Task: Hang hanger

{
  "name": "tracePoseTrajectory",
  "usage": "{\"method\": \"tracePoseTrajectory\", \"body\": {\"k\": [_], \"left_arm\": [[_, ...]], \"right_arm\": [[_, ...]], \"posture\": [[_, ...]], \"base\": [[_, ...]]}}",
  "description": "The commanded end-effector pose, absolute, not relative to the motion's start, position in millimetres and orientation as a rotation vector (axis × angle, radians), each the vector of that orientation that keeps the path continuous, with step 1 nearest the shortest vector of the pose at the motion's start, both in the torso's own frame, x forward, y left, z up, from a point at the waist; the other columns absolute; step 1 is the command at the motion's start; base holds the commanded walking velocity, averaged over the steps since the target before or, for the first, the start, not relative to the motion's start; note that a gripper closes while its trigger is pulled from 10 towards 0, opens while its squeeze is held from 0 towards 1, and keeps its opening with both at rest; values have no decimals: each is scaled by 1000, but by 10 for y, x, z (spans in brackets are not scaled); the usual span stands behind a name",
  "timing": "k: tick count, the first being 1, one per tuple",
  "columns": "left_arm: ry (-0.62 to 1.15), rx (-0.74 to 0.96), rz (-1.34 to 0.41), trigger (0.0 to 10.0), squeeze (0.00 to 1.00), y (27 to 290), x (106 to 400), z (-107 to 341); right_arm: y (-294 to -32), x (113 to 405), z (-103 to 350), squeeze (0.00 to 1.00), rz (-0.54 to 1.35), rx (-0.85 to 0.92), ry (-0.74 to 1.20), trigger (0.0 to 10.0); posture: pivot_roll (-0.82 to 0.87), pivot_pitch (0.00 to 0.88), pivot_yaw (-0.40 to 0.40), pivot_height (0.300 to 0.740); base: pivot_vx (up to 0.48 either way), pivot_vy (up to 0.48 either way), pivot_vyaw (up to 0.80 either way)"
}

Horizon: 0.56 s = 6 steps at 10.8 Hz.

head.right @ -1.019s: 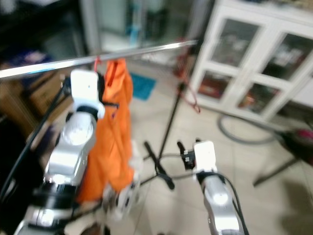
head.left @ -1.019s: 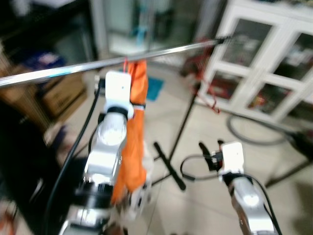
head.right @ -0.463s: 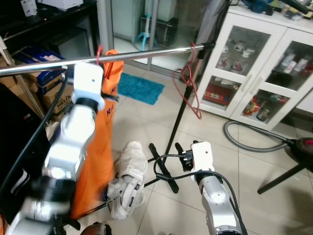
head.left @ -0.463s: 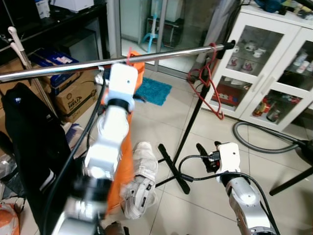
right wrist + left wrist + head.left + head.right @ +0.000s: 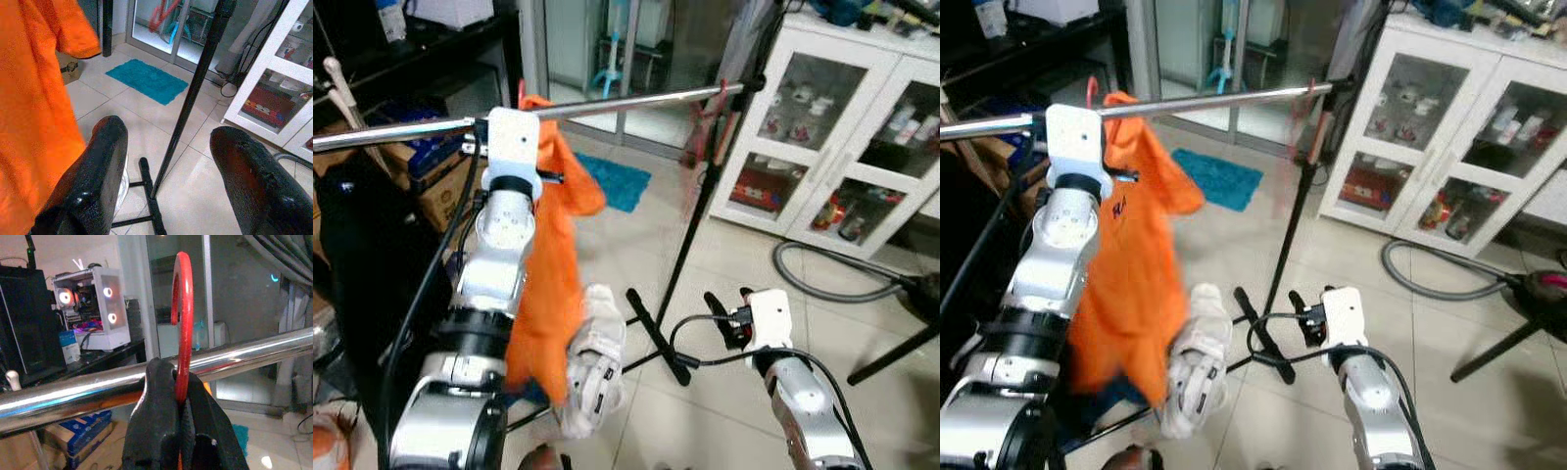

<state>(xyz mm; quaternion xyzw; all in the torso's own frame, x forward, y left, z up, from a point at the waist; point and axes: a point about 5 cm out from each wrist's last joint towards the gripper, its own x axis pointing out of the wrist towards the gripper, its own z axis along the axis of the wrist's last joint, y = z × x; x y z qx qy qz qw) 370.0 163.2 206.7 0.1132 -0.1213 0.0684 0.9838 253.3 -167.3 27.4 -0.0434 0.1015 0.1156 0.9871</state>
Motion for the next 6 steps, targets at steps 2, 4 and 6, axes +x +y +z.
{"method": "tracePoseTrajectory", "body": {"k": [2, 4, 6], "left_arm": [[-201, 130, 212, 10000, 0, 1772, 3779, 2001], [-138, 39, 230, 10000, 0, 1748, 3800, 1848], [-45, -69, 224, 10000, 0, 1633, 3778, 1621]], "right_arm": [[-1735, 2517, 247, 0, 231, -97, 225, 10000], [-1742, 2524, 248, 0, 241, -101, 228, 10000], [-1743, 2508, 239, 0, 252, -102, 236, 10000]], "posture": [[13, 0, -75, 740], [8, 0, -79, 740], [5, 0, -79, 740]], "base": [[0, 0, 0], [0, 0, 0], [0, 0, 0]]}}
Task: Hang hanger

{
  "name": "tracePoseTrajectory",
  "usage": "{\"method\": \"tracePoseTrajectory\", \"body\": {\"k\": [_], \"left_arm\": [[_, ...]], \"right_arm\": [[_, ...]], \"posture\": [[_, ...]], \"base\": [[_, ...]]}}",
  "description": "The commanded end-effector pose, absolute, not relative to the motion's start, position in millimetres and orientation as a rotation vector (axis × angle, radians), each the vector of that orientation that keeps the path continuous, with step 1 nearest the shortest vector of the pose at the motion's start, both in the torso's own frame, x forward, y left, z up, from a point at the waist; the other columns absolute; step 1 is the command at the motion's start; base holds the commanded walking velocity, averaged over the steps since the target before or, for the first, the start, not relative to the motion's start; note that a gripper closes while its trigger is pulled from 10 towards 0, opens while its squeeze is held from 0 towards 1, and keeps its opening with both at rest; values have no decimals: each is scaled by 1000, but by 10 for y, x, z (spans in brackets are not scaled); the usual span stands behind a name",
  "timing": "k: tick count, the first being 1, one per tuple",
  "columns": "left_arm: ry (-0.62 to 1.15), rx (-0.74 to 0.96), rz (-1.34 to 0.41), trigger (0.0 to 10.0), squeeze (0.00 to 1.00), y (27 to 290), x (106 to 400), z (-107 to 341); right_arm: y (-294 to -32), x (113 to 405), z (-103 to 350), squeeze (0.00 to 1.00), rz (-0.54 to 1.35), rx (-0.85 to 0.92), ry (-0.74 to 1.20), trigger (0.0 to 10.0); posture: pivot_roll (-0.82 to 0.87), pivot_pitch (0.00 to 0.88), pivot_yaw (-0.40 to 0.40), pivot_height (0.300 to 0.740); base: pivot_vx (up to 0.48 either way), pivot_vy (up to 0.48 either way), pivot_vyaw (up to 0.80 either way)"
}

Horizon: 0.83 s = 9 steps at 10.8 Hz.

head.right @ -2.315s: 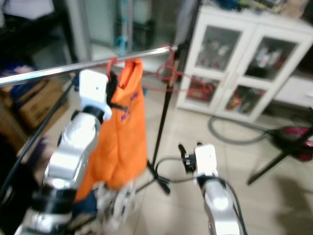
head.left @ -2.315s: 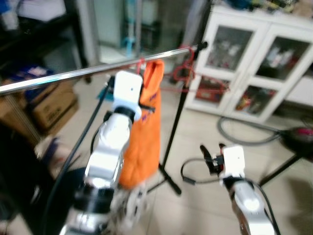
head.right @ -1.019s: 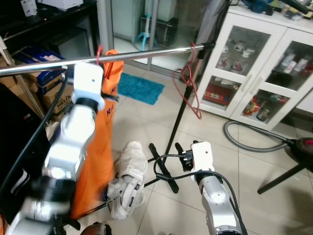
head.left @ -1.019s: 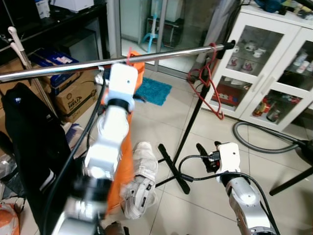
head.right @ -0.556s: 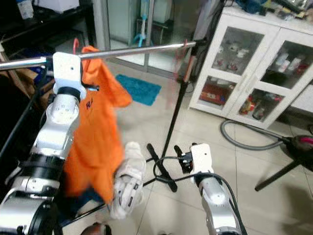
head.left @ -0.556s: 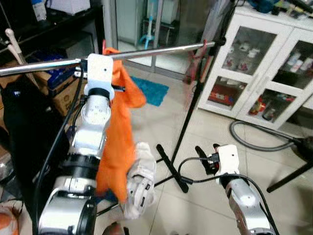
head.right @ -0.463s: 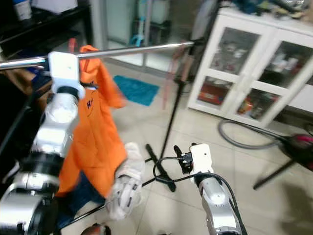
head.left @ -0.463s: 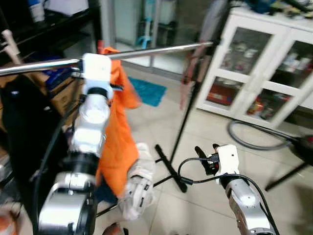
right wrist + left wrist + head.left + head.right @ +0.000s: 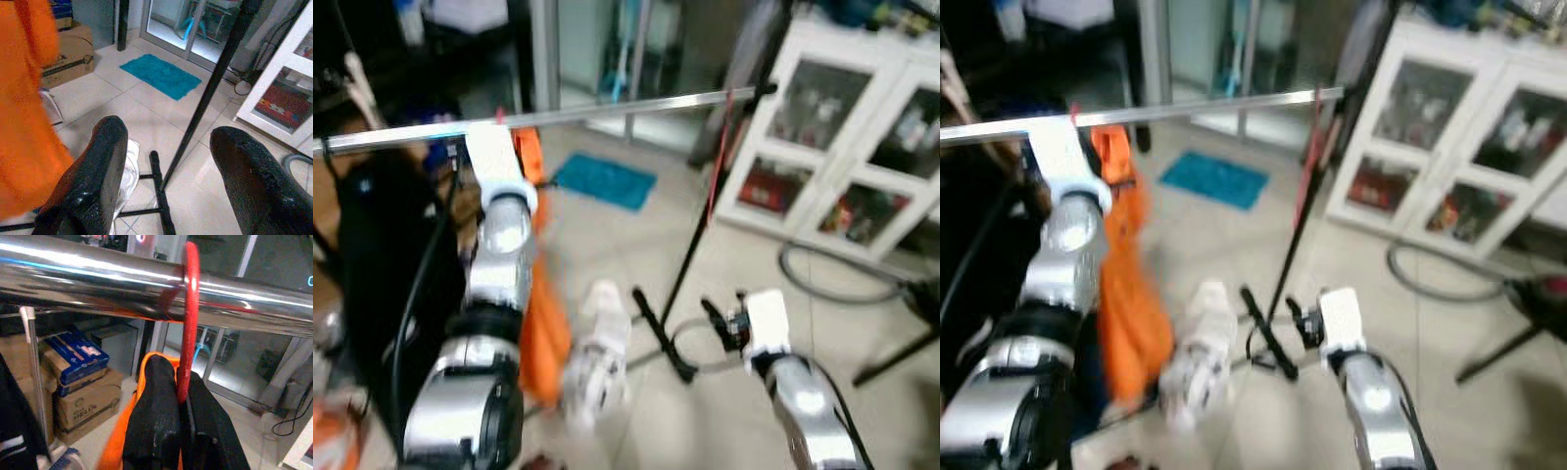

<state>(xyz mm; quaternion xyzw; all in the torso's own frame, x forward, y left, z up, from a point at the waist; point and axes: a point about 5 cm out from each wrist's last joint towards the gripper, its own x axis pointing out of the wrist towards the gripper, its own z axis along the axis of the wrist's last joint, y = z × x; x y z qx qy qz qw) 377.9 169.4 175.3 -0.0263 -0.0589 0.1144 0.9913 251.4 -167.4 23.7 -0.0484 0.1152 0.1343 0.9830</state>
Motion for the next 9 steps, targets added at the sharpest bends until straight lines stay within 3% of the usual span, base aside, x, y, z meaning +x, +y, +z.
{"method": "tracePoseTrajectory", "body": {"k": [1, 2, 9], "left_arm": [[-45, -57, 225, 10000, 0, 1622, 3784, 1605], [-59, -38, 233, 10000, 1000, 1634, 3786, 1623], [-181, 124, 224, 10000, 1000, 1441, 3654, 1762]], "right_arm": [[-1740, 2502, 235, 0, 256, -102, 239, 10000], [-1741, 2503, 235, 0, 259, -103, 241, 10000], [-1748, 2475, 218, 0, 264, -106, 256, 10000]], "posture": [[5, 0, -79, 740], [5, 0, -79, 740], [4, 0, -80, 740]], "base": [[0, 0, 0], [0, 0, 0], [0, 0, 0]]}}
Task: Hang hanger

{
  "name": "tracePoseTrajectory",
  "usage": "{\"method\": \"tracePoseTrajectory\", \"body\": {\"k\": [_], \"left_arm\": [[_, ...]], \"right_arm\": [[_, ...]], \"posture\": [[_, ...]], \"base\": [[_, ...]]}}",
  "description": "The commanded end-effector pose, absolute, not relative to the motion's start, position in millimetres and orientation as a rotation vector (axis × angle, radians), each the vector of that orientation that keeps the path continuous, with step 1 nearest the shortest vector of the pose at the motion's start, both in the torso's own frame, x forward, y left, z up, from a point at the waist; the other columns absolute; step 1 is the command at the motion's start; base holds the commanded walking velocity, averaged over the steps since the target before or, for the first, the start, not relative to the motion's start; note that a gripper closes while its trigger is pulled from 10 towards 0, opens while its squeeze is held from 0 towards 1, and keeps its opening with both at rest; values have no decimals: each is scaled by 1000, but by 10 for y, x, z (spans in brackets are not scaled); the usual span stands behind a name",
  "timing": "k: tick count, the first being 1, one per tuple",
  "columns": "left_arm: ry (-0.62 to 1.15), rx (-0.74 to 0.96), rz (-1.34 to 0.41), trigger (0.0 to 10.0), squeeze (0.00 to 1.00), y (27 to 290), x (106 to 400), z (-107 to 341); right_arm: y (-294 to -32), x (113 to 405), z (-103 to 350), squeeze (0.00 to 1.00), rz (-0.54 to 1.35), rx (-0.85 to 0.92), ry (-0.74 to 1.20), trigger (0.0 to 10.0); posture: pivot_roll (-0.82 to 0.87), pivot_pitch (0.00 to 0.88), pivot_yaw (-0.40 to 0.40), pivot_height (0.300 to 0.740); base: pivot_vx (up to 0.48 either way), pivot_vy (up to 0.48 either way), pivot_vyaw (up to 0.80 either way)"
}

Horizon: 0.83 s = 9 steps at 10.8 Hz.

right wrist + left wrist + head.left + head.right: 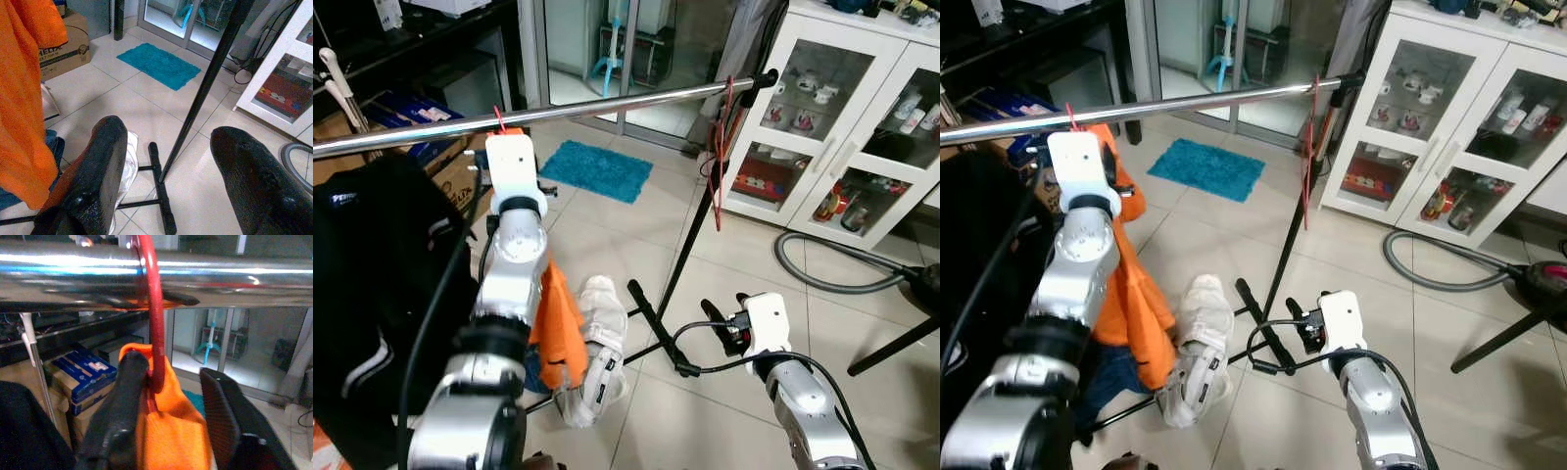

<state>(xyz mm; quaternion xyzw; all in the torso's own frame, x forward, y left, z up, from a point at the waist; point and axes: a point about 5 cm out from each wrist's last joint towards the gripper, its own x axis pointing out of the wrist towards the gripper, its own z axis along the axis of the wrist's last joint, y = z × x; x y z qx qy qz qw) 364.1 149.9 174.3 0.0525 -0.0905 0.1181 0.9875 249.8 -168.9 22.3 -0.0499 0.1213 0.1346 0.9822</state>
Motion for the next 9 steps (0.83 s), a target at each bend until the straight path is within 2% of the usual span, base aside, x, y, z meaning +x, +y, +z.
{"method": "tracePoseTrajectory", "body": {"k": [1, 6, 9], "left_arm": [[-201, 79, 241, 10000, 1000, 1412, 3606, 1808], [-163, -39, 194, 10000, 1000, 1195, 3481, 1852], [-156, -9, 156, 10000, 1000, 1178, 3364, 1832]], "right_arm": [[-1746, 2464, 213, 0, 267, -106, 259, 10000], [-1788, 2403, 211, 0, 291, -122, 278, 10000], [-1813, 2367, 215, 0, 309, -131, 292, 10000]], "posture": [[4, 0, -80, 740], [-5, 0, -106, 740], [0, 0, -134, 740]], "base": [[0, 0, 0], [0, 0, 0], [0, 0, 0]]}}
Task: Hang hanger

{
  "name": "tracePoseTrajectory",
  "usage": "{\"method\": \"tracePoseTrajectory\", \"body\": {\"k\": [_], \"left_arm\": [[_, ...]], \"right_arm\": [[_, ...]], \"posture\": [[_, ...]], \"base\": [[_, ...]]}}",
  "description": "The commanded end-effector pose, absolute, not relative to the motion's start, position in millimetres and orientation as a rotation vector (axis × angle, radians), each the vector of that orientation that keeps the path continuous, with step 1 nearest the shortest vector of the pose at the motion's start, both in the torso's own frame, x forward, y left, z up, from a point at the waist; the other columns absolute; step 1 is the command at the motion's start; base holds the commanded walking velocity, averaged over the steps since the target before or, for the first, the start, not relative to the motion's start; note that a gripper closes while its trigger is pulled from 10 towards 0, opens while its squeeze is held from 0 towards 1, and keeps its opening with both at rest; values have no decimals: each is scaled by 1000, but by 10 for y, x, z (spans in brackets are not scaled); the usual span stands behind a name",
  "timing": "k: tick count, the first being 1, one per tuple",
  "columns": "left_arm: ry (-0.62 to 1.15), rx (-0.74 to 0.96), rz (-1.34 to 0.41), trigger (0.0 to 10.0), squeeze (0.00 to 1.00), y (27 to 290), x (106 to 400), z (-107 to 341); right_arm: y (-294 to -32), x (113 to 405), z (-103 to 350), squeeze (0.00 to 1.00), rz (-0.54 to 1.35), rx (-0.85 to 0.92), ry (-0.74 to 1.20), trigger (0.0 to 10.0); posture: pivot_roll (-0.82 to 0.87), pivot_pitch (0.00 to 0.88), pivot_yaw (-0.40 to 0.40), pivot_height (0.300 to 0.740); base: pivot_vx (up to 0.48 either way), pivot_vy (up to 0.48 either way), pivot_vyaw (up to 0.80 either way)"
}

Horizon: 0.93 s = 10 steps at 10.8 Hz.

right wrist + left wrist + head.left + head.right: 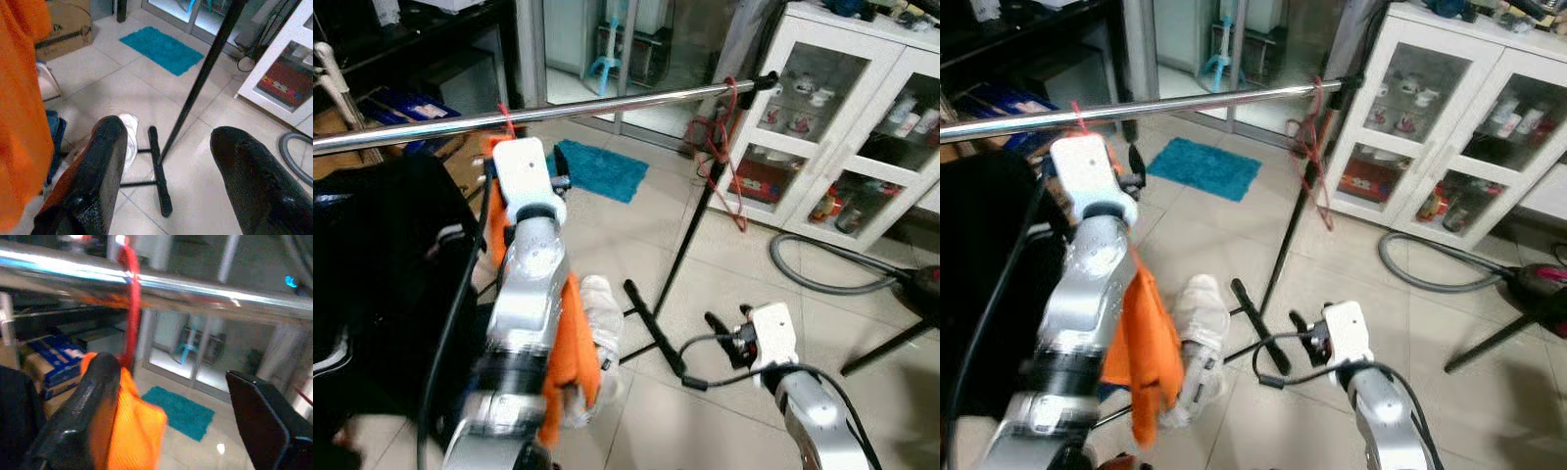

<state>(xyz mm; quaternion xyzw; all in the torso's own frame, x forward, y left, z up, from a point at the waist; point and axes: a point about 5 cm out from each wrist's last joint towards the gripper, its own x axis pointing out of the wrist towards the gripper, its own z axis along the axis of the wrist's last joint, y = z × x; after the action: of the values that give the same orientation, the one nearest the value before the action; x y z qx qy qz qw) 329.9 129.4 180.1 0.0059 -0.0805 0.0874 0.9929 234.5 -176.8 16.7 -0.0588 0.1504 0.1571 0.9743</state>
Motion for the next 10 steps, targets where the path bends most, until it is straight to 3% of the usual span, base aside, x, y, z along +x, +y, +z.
{"method": "tracePoseTrajectory", "body": {"k": [1, 4, 5, 8, 9, 10], "left_arm": [[-134, 65, 118, 10000, 1000, 1284, 3202, 1757], [-194, 81, 50, 10000, 1000, 1269, 3019, 1795], [-304, 52, -120, 10000, 1000, 1117, 2867, 1877], [-281, 55, -271, 10000, 1000, 1056, 2759, 1804], [-252, 43, -329, 10000, 639, 1053, 2731, 1724], [-180, -10, -372, 10000, 0, 1059, 2757, 1593]], "right_arm": [[-1821, 2373, 222, 0, 324, -137, 297, 10000], [-1818, 2485, 257, 0, 303, -132, 275, 10000], [-1758, 2602, 299, 0, 271, -108, 240, 10000], [-1699, 2704, 319, 0, 251, -87, 222, 10000], [-1713, 2727, 330, 0, 223, -81, 208, 10000], [-1725, 2771, 350, 0, 189, -68, 191, 10000]], "posture": [[13, 0, -137, 740], [56, 0, -140, 740], [78, 0, -127, 740], [85, 0, -109, 740], [80, 0, -100, 740], [75, 0, -95, 740]], "base": [[0, 0, 0], [0, 0, 0], [0, 0, 0], [0, 0, 0], [0, 0, 0], [0, 0, 0]]}}
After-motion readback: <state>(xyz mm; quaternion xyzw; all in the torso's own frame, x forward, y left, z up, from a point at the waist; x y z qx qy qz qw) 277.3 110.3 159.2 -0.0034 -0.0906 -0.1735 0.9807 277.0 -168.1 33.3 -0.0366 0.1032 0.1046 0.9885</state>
